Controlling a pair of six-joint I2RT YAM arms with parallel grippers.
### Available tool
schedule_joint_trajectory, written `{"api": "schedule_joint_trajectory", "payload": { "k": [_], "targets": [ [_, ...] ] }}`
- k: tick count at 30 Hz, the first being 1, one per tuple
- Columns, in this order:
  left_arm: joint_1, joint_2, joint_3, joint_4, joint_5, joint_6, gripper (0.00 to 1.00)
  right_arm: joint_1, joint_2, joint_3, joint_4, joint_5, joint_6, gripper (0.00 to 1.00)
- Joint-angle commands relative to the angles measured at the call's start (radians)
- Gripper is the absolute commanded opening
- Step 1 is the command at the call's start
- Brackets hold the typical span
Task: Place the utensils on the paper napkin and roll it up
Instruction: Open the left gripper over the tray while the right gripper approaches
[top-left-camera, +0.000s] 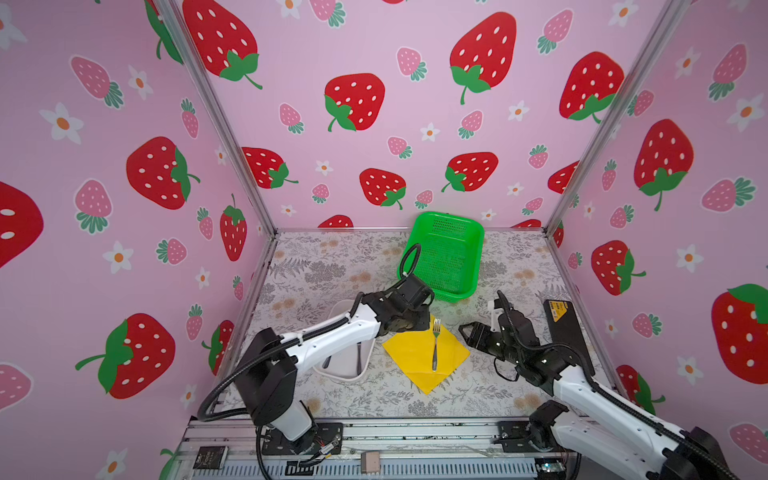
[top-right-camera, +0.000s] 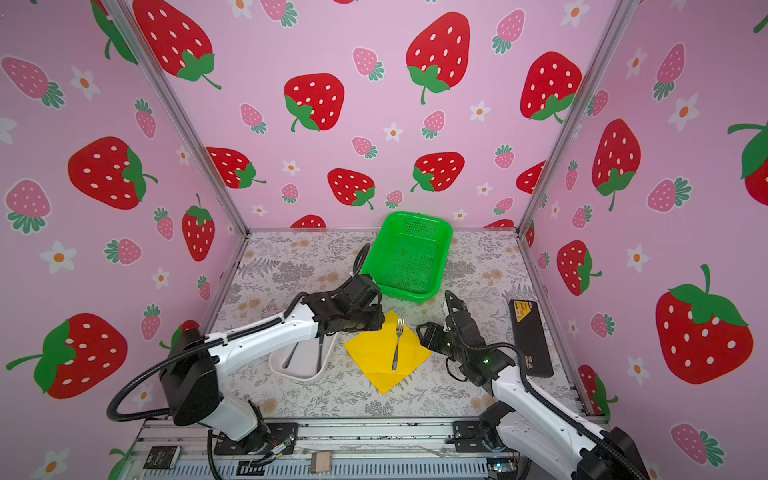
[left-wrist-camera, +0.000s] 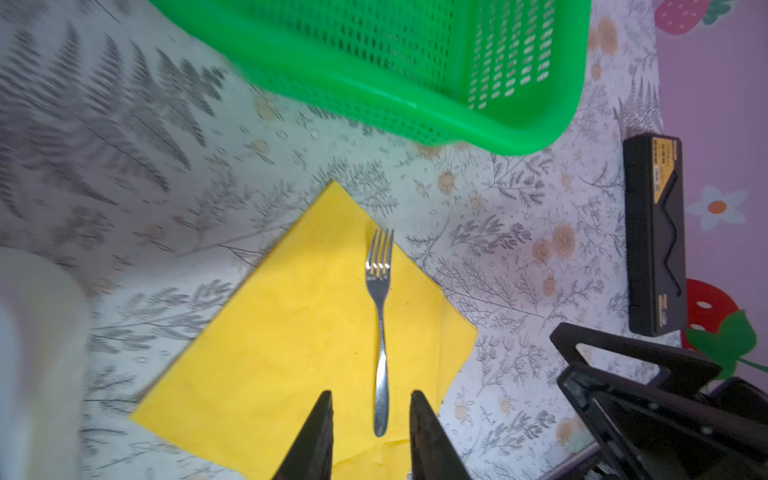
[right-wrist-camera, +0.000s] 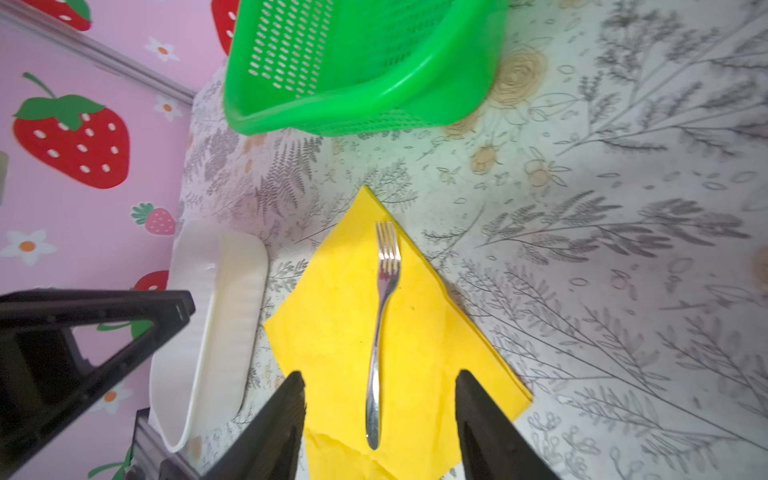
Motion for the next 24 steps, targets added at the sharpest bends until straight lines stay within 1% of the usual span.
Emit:
{"api": "schedule_joint_trajectory", "payload": {
  "k": [1, 4, 6, 9, 10, 14, 16, 17, 18, 19, 21, 24],
  "targets": [
    [0.093, -0.086, -0.110, -0.085, -0.123, 0.038, 0.35, 0.039, 0.076, 0.065, 0.087, -0.080, -0.053, 0.59],
    [0.203, -0.191, -0.207, -0.103, -0.090, 0.065, 0.39, 0.117, 0.159, 0.141, 0.080, -0.032, -0.084, 0.60],
    [0.283, -0.250, -0.266, -0.098, -0.038, 0.102, 0.46, 0.158, 0.217, 0.184, 0.083, -0.005, -0.095, 0.60],
    [0.416, -0.281, -0.318, -0.116, 0.077, 0.155, 0.49, 0.213, 0.303, 0.248, 0.089, 0.012, -0.119, 0.60],
    [0.453, -0.276, -0.320, -0.139, 0.092, 0.174, 0.49, 0.232, 0.337, 0.275, 0.086, 0.012, -0.131, 0.60],
    [0.533, -0.227, -0.312, -0.201, 0.080, 0.247, 0.49, 0.303, 0.444, 0.379, 0.056, 0.026, -0.191, 0.60],
    [0.569, -0.169, -0.303, -0.216, 0.082, 0.300, 0.50, 0.342, 0.494, 0.434, 0.036, 0.038, -0.228, 0.60],
    [0.582, -0.143, -0.298, -0.221, 0.082, 0.302, 0.50, 0.356, 0.516, 0.458, 0.027, 0.044, -0.244, 0.60],
    [0.597, -0.116, -0.288, -0.216, 0.109, 0.301, 0.50, 0.372, 0.537, 0.484, 0.017, 0.049, -0.262, 0.60],
    [0.605, -0.094, -0.283, -0.204, 0.127, 0.305, 0.50, 0.387, 0.560, 0.510, 0.008, 0.056, -0.284, 0.60],
    [0.611, -0.064, -0.268, -0.195, 0.106, 0.302, 0.51, 0.410, 0.601, 0.558, -0.012, 0.066, -0.321, 0.61],
    [0.620, -0.018, -0.249, -0.184, 0.109, 0.319, 0.51, 0.428, 0.664, 0.625, -0.058, 0.079, -0.350, 0.61]
  ]
}}
